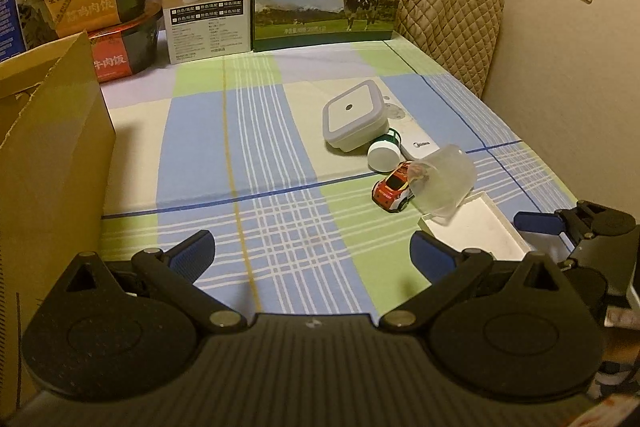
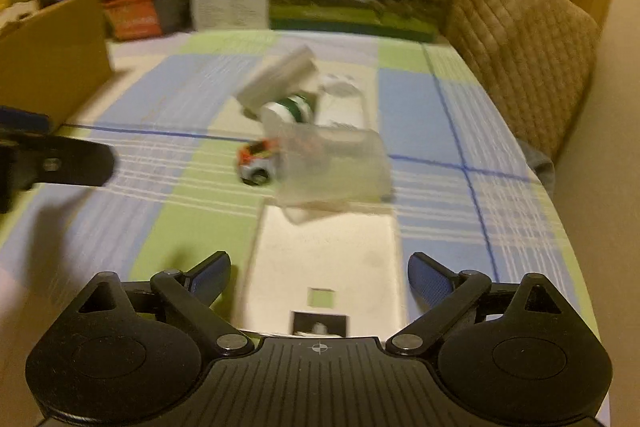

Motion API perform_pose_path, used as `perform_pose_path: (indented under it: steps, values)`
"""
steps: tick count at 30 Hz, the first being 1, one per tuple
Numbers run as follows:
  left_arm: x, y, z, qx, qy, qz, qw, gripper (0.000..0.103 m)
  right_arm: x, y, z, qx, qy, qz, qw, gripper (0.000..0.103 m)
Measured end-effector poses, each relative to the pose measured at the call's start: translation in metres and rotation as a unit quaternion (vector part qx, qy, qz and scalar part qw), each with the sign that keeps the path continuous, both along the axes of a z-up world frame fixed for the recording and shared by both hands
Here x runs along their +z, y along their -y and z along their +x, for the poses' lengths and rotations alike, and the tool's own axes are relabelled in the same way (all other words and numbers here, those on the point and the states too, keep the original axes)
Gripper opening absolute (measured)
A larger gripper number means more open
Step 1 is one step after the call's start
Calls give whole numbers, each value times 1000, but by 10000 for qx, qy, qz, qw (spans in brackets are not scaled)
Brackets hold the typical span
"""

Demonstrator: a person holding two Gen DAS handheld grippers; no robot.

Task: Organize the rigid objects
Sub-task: 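Grasp the clear plastic cup with the left tool while the right tool grasps the white tray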

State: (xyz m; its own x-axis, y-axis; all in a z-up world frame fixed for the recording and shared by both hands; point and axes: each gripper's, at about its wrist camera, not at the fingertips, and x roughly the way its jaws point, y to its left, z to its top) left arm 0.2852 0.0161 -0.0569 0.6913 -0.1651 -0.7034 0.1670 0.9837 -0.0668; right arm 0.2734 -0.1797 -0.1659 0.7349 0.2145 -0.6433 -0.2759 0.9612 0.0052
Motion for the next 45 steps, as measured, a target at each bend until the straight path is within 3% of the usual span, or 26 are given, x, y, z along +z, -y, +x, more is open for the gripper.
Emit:
perform_pose_path:
  steps: [8,10,15,22,25,31,37,44,45]
  values:
    - [-2,0,1,-11,-21,-4,10000,102,-1,6,7,-57,-43,222,9997,93]
    - [-2,0,2,-4,-27,-8,10000,102,2,5,5,-84,-22,227,9997,83]
    - [-4,0,1,-14,-34,0,10000,102,9,11,-5,-127,-314,402,9986,82]
    - [-7,17,-1,-508,62,-6,9987,101,34,39,-41,-202,-146,426,9988,82]
    - [-12,33,2,-905,90,56,9958,91,41,58,-43,-380,-86,456,9982,82]
    - [-24,63,10,-1565,270,150,9872,80,41,86,-29,-538,-105,644,9964,82]
    - [-31,86,28,-1853,499,442,9804,66,42,99,-20,-682,-66,780,9946,82]
    - [-43,113,41,-2215,668,829,9693,64,46,102,-15,-771,-43,977,9922,82]
    - [-45,114,43,-2201,662,873,9693,59,46,102,-15,-770,-44,992,9921,82]
